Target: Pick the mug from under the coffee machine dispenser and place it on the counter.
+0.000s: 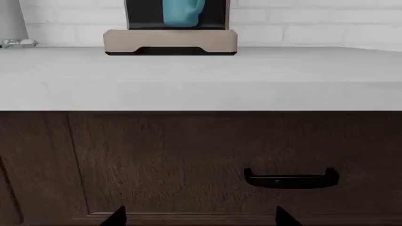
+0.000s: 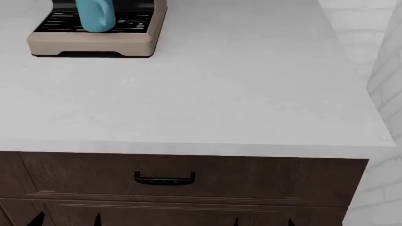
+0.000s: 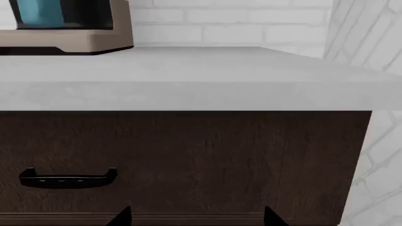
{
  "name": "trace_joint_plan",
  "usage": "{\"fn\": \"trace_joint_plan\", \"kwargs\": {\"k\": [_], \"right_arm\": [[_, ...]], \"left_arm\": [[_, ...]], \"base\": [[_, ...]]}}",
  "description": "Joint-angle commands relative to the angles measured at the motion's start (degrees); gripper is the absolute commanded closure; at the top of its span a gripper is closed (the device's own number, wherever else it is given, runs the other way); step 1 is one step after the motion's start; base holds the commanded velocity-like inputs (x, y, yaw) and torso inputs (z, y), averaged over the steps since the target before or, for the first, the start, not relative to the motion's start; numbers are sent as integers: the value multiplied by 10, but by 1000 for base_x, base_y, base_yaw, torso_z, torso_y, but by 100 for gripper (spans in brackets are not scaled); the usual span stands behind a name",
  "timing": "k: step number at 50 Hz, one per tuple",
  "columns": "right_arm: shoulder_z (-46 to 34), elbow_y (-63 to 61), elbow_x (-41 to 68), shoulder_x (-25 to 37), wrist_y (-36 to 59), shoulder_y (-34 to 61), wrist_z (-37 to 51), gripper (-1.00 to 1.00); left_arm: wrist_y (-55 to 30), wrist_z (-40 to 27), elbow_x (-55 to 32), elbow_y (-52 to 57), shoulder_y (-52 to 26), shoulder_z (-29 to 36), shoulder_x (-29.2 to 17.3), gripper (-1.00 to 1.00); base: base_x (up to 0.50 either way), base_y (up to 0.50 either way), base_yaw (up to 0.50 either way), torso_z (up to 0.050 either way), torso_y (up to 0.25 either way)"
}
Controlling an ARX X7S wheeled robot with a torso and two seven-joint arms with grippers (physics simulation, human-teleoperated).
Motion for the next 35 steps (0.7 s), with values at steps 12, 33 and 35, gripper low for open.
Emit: {"fn": "trace_joint_plan", "kwargs": {"k": [12, 33, 35], "right_arm": [[-29, 9, 26, 24, -10, 5, 30, -100], [-54, 4, 39, 43, -16, 3, 54, -100], [-56, 0, 41, 44, -12, 2, 56, -100]], "left_arm": [[-6, -31, -22, 0, -4, 30, -25, -100], [7, -52, -33, 8, 4, 51, -46, -100], [4, -53, -34, 14, 6, 53, -48, -100]], "base": [[0, 0, 0, 0, 0], [0, 0, 0, 40, 0], [0, 0, 0, 50, 0]]}}
